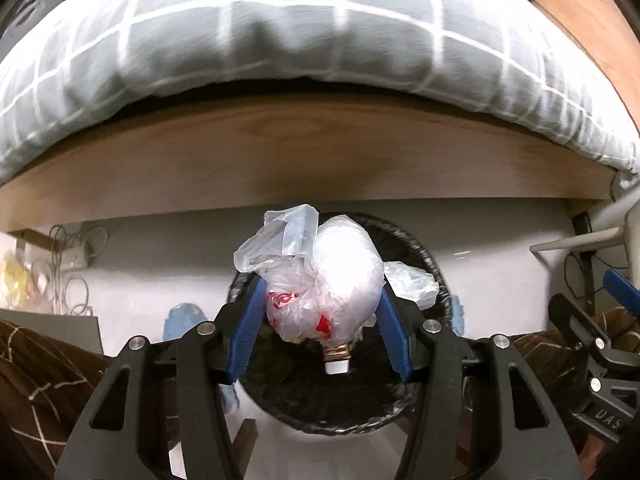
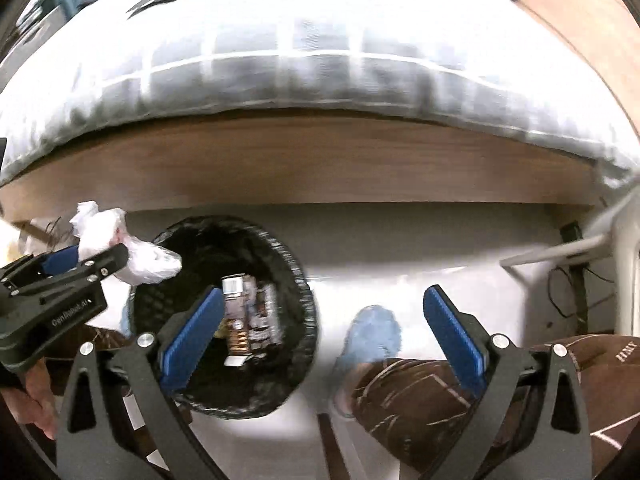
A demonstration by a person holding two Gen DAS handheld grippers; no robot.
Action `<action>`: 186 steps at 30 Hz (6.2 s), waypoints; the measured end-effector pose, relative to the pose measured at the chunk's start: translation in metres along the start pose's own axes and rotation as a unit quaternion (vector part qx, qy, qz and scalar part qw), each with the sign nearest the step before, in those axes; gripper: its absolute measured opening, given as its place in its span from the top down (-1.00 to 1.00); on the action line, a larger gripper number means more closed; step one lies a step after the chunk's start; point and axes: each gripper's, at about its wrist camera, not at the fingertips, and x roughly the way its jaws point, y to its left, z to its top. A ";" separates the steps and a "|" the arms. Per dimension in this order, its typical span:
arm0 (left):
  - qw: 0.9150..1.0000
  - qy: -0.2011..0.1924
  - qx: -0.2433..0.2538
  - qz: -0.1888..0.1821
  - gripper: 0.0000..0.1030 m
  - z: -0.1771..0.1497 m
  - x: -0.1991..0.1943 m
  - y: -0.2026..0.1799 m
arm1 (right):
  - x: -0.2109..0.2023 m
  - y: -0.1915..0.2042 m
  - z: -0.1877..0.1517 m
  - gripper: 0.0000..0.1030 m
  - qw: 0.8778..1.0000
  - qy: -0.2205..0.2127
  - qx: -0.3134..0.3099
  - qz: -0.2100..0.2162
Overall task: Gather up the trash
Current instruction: 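Open the left tool to drop the clear plastic wrapper into the bin, then move both tools back up toward the trash on the bed, then grasp the small white box with the left tool while the right tool grasps the white face mask, then lift the white box and face mask and carry them toward the bin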
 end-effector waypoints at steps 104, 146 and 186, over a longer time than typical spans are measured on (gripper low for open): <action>0.988 -0.155 0.012 -0.001 -0.84 0.371 -0.041 0.074 | 0.027 0.060 0.301 -0.10 0.984 -0.098 -0.076 0.128; 0.985 -0.160 0.038 -0.045 -0.05 0.386 -0.018 0.057 | 0.033 0.043 0.297 0.32 0.980 -0.118 -0.067 0.148; 0.985 -0.159 0.012 -0.062 0.16 0.375 -0.020 0.075 | 0.003 0.028 0.307 0.35 0.980 -0.143 -0.052 0.130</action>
